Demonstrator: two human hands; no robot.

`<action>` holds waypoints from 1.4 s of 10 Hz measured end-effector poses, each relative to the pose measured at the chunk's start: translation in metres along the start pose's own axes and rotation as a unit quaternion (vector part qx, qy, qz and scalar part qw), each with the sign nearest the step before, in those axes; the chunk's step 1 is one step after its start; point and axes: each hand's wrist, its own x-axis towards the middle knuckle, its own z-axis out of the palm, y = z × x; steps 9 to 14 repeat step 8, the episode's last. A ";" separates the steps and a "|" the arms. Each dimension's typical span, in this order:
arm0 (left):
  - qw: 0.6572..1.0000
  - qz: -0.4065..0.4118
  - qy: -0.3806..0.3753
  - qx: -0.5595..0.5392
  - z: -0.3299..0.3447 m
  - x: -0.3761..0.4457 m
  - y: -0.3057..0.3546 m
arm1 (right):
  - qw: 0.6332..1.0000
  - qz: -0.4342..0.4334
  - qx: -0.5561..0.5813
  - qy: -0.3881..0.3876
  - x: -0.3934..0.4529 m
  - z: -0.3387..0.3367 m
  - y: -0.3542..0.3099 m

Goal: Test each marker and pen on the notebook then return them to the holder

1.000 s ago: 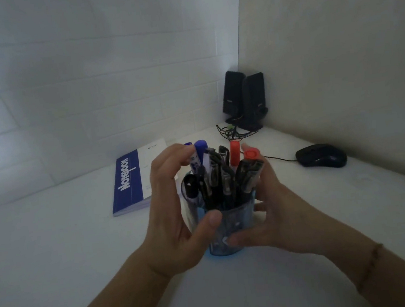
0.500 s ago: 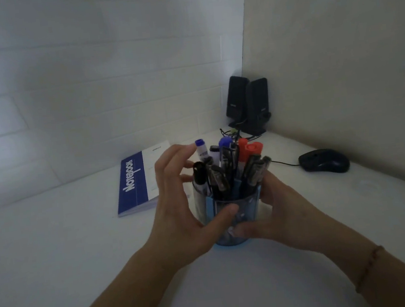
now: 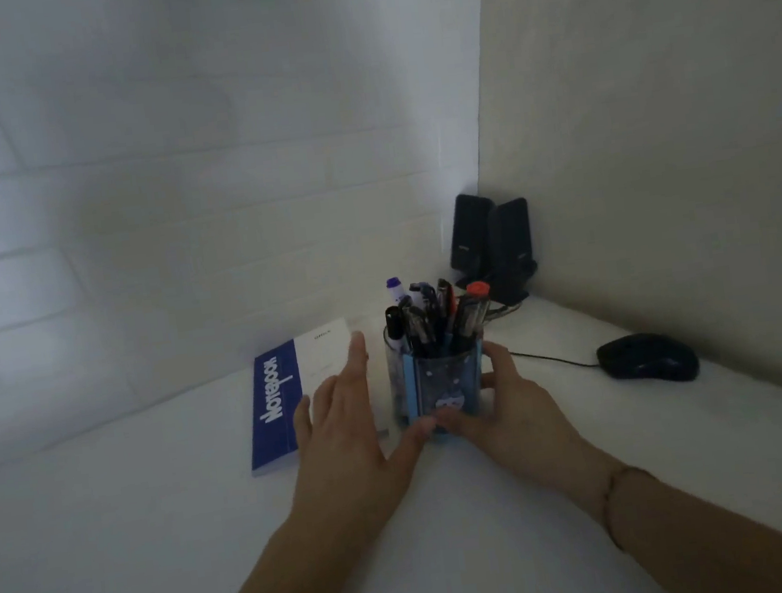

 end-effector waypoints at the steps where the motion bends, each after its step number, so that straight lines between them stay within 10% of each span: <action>1: 0.989 0.001 -0.031 0.144 0.006 0.004 0.000 | 0.995 0.013 -0.086 0.041 0.030 0.020 -0.001; 4: 0.976 -0.031 -0.122 0.178 0.014 0.010 -0.005 | 0.990 0.036 -0.119 0.065 0.132 0.074 -0.011; 14: 0.985 0.009 -0.043 0.170 0.025 0.012 -0.016 | 0.973 0.063 -0.222 -0.018 0.162 0.081 -0.013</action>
